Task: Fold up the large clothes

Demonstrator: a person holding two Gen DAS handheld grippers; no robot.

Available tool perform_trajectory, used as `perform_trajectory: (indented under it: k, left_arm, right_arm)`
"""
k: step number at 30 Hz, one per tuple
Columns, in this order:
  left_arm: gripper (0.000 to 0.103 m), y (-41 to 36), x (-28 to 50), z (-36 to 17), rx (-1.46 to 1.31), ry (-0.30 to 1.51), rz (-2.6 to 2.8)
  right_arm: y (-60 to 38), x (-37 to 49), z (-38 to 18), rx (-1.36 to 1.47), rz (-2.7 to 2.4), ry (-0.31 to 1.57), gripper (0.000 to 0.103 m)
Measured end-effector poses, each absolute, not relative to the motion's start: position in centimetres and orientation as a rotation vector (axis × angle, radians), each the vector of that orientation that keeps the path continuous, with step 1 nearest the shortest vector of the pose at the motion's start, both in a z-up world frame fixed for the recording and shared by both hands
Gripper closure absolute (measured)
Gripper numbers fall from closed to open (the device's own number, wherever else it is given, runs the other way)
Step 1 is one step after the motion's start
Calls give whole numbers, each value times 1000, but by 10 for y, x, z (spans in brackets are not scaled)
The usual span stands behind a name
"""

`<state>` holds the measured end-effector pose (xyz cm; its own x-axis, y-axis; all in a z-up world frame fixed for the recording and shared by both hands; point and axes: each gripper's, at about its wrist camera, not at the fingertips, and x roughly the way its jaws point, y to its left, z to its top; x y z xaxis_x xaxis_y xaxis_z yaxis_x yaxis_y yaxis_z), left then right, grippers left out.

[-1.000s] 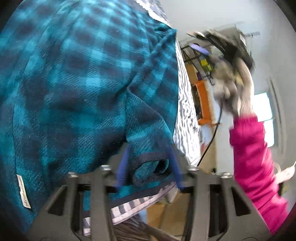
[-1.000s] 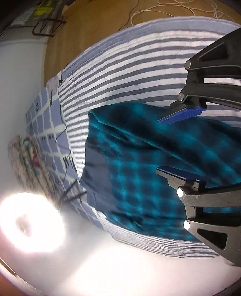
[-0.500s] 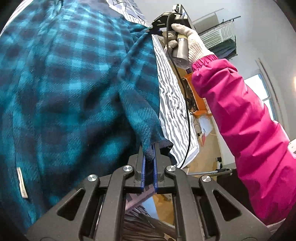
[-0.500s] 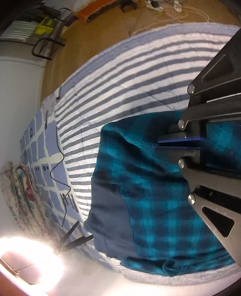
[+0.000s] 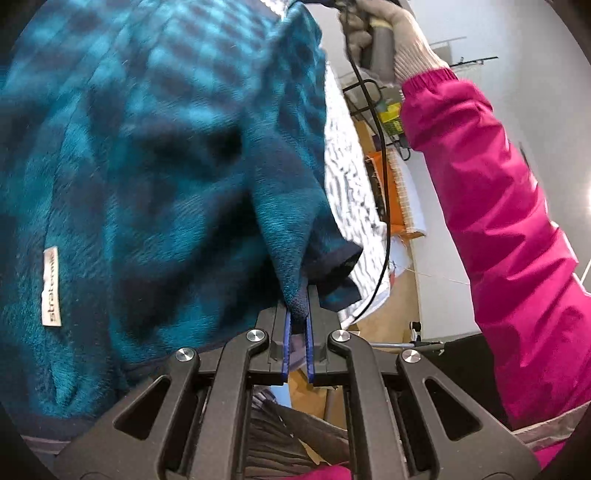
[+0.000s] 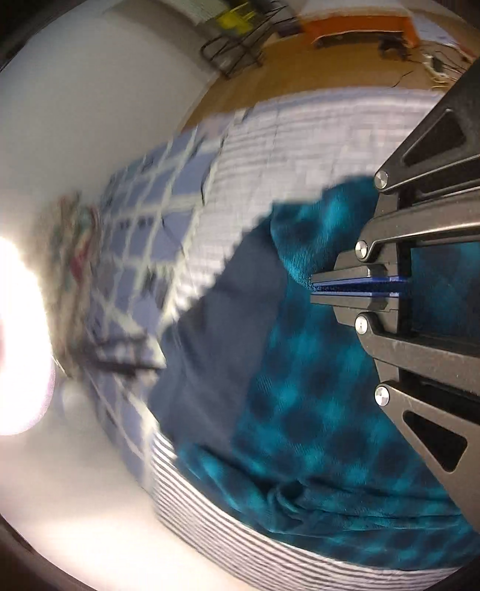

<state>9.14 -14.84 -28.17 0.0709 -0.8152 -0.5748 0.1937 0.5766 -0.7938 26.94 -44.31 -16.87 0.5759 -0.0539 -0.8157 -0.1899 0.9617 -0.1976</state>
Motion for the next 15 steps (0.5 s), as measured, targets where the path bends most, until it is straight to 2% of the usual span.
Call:
perform_trajectory:
  k: [4,6,7,12,13,14,15]
  left_arm:
    - [99,-146,93,-286,-563,1280,-801]
    - [99,-145,91,-284,-524,1272,-791]
    - [99,-145,90,-281,-499,1266,-784]
    - [98,-133,84,-264,-426,1210,-747]
    - [90,-131,83,-259,-412,1196,-733]
    - [77,-126,81,-253,-400,1178,-726]
    - [70,-124,79,-247,-384,1149,-716]
  right_arm:
    - [-414,285,-215,-220,189,1037,100]
    - [-407,284,-228,-211,199,1066,85]
    - [-408,281,-229,-212,199,1063,76]
    - [-431,238,-187,-148,250,1013,71]
    - [-437,226,-177,-121,260,1004,68]
    - [-448,210,-166,-85,274,994,65]
    - [-455,196,-157,-60,281,986,63]
